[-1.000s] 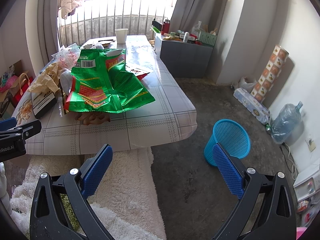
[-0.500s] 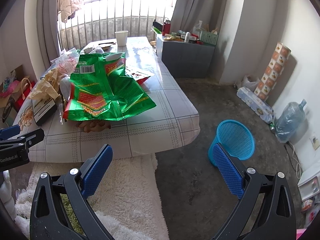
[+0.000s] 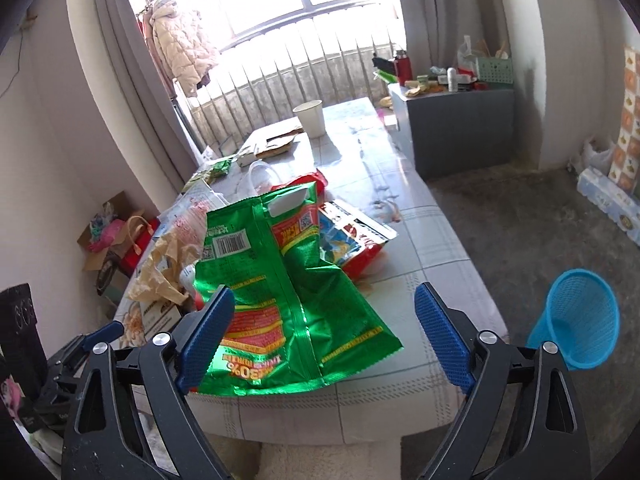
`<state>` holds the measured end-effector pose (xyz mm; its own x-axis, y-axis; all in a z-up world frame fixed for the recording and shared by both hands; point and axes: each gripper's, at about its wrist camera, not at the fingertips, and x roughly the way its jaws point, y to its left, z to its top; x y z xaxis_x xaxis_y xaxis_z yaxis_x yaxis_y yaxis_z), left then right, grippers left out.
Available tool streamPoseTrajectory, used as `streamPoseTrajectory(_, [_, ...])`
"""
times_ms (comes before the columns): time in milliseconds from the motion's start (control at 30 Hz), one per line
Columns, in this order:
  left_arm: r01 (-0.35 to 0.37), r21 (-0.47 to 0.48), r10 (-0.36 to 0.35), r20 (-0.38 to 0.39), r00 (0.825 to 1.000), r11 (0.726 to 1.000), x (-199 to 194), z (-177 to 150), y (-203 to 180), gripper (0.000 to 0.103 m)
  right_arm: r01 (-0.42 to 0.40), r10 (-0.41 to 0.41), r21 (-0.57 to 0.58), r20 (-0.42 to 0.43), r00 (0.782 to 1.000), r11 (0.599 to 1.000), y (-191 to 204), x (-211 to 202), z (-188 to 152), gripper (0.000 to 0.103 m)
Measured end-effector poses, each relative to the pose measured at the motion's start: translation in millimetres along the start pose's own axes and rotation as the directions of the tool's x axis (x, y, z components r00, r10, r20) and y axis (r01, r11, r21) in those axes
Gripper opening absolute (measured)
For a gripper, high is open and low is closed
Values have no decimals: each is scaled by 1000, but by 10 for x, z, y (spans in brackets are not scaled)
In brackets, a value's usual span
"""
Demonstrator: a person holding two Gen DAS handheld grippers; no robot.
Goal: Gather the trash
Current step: 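Grasp the green snack bag with the right tool while the left tool grasps the tan paper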
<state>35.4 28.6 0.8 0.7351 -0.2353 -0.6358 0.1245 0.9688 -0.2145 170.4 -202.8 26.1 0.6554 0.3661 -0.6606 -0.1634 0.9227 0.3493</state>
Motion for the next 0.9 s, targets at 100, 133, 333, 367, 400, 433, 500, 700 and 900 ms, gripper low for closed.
streamPoseTrajectory(100, [7,16,-7,27,1000,1000,30,91,5,97,-127,129,38,-81,988,991,-70,371,200,72])
streamPoseTrajectory(133, [10,20,-11,30,999,1000,49,119,8,97,-149,152,41,-109,982,988,-85,489,246,70])
streamPoseTrajectory(333, [24,23,-24,4,1000,999,235,249,30,97,-194,189,3,-254,949,981,-91,1013,352,62])
streamPoseTrajectory(367, [25,26,-25,1,1000,999,262,255,35,96,-195,183,-18,-270,945,981,-66,1058,347,62])
streamPoseTrajectory(400, [26,31,-26,-2,1000,999,283,264,33,95,-193,175,-39,-283,943,980,-41,1086,341,62])
streamPoseTrajectory(433, [29,35,-29,-8,1000,999,304,259,37,94,-193,168,-60,-296,940,979,-19,1103,327,61])
streamPoseTrajectory(500, [30,38,-29,-21,999,999,350,261,56,92,-197,158,-95,-318,935,976,15,1164,315,57])
streamPoseTrajectory(700, [-28,44,29,-20,999,999,345,305,298,87,-186,122,-143,-369,921,972,1,1290,271,33])
streamPoseTrajectory(900, [-161,61,161,4,987,985,292,489,733,87,-196,134,-144,-357,925,970,1,1243,301,23])
